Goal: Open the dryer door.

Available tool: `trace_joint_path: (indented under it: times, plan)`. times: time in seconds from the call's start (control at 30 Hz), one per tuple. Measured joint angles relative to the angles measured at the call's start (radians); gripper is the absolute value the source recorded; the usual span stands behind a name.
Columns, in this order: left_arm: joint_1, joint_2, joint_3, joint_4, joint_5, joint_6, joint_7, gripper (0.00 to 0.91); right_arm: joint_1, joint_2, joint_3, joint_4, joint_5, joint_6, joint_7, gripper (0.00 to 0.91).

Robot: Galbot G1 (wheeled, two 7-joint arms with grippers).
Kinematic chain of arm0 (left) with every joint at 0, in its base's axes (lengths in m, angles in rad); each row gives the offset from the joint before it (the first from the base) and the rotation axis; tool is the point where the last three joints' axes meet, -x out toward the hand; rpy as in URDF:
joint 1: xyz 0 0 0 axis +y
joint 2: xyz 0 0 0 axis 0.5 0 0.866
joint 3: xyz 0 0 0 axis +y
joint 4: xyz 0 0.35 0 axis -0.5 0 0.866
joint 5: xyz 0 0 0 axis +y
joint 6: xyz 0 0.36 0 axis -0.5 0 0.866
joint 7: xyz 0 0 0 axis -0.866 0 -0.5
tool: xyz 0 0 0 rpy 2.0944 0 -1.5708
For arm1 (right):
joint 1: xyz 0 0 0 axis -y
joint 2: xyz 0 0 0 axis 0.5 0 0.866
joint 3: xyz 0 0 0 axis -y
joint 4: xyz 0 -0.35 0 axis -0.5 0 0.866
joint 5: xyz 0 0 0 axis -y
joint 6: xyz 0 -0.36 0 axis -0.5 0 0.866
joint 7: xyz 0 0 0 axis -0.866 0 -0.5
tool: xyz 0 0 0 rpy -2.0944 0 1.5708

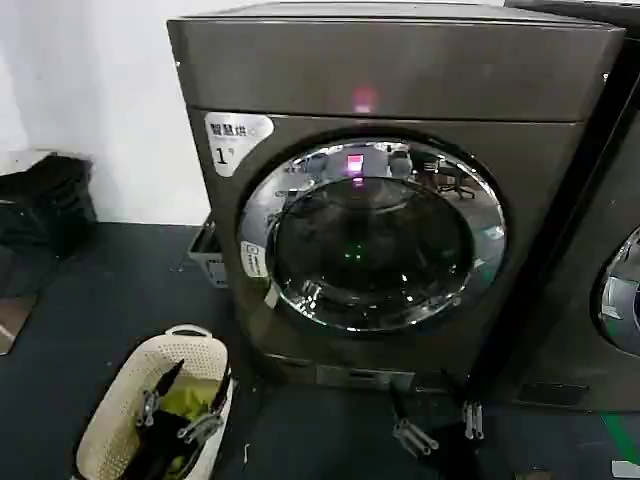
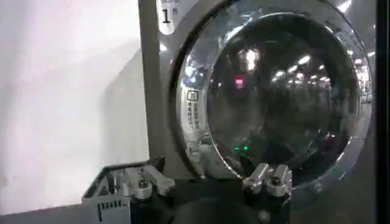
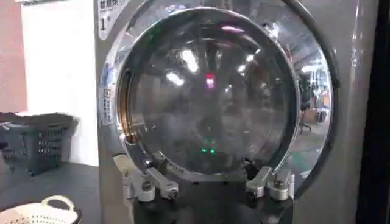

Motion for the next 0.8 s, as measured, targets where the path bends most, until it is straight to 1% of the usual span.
trace_joint_path:
  times: [0.07, 0.17, 0.27, 0.37, 0.5, 0.57, 0.67, 0.8]
  plan:
    - [0.002, 0.001, 0.003, -0.002, 0.000, -0.001, 0.000, 0.907, 0.031, -0.030, 0.013, -0.004, 0.059, -0.038, -0.014, 0.907]
    - [0.007, 0.008, 0.010, -0.001, -0.006, -0.019, 0.001, 0.907, 0.098, -0.103, 0.017, -0.024, 0.169, -0.089, -0.025, 0.907]
    - [0.011, 0.012, 0.010, 0.002, -0.007, -0.033, 0.003, 0.907, 0.179, -0.185, 0.004, -0.048, 0.245, -0.116, -0.042, 0.907]
    - [0.014, 0.012, 0.010, 0.007, -0.009, -0.036, 0.003, 0.907, 0.266, -0.259, -0.016, -0.080, 0.295, -0.122, -0.062, 0.907]
    - [0.018, 0.006, 0.010, 0.010, -0.019, -0.055, 0.011, 0.907, 0.369, -0.331, -0.050, -0.133, 0.355, -0.126, -0.081, 0.907]
    - [0.019, 0.005, 0.008, 0.010, -0.027, -0.063, 0.013, 0.907, 0.427, -0.364, -0.075, -0.173, 0.388, -0.137, -0.086, 0.907]
    - [0.028, 0.013, 0.002, 0.003, -0.040, -0.074, 0.025, 0.907, 0.512, -0.401, -0.122, -0.226, 0.415, -0.147, -0.094, 0.907]
    - [0.031, 0.022, -0.012, -0.003, -0.047, -0.077, 0.029, 0.907, 0.632, -0.433, -0.200, -0.300, 0.432, -0.153, -0.102, 0.907]
